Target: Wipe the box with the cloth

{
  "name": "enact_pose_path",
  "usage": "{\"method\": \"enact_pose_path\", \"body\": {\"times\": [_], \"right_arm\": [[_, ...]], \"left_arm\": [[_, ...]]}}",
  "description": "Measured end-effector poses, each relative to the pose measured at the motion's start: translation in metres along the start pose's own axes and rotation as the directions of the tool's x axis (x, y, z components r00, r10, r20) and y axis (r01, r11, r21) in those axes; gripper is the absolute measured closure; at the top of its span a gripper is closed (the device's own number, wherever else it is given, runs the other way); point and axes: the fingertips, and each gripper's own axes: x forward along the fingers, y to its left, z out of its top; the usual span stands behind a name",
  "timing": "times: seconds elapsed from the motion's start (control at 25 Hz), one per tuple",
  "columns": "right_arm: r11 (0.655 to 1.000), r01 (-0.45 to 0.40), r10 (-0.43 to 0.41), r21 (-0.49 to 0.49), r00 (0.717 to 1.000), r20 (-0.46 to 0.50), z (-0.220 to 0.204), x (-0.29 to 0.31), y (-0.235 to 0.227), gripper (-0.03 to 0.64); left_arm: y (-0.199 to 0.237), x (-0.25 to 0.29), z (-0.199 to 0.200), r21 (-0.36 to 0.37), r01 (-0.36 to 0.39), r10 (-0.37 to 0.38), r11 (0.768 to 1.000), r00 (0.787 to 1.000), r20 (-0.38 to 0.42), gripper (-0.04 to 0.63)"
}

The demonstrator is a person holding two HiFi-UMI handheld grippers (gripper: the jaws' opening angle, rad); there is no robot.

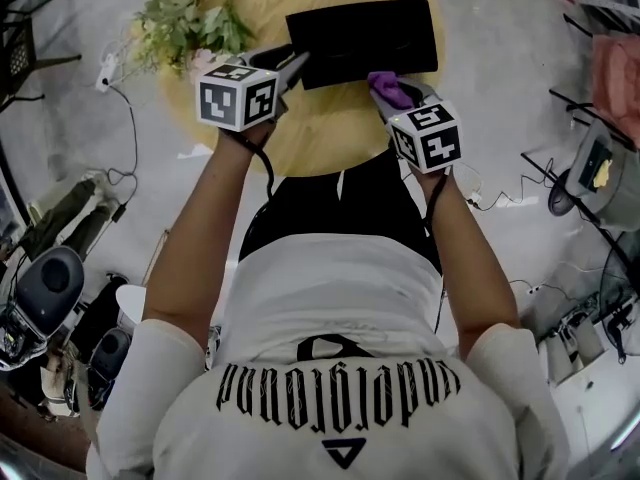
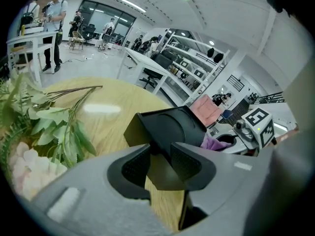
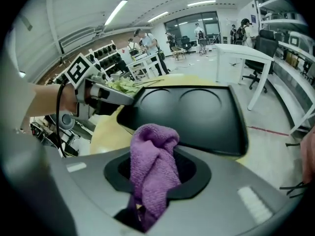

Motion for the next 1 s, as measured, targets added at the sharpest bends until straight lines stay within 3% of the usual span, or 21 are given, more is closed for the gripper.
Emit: {"method": "enact_pose_path", "body": {"times": [0.44, 0.64, 0.84, 1.0], "right_arm": [[0.983, -0.18, 0.179, -0.046, 0.984, -0.027, 0.021, 0.087, 0.128, 0.502], [0.991, -0.132, 0.132, -0.026, 0.991, -0.007, 0.013, 0.075, 0.093, 0.503], [0.992, -0.086, 0.083, 0.088, 0.996, 0.035, 0.013, 0.034, 0.045, 0.503], [0.986, 0.011, -0.022, 0.167, 0.998, 0.065, 0.002, -0.002, -0.016, 0.503]], "left_arm": [[0.004, -0.004, 0.005, 0.002, -0.01, 0.01, 1.0, 1.0, 0.011, 0.453], [0.002, -0.001, 0.005, 0.008, -0.005, 0.005, 1.0, 1.0, 0.008, 0.453], [0.004, -0.001, 0.004, 0.011, -0.001, 0.001, 1.0, 1.0, 0.007, 0.453], [0.003, -0.001, 0.003, 0.014, 0.0, 0.0, 1.0, 1.0, -0.003, 0.451]]}}
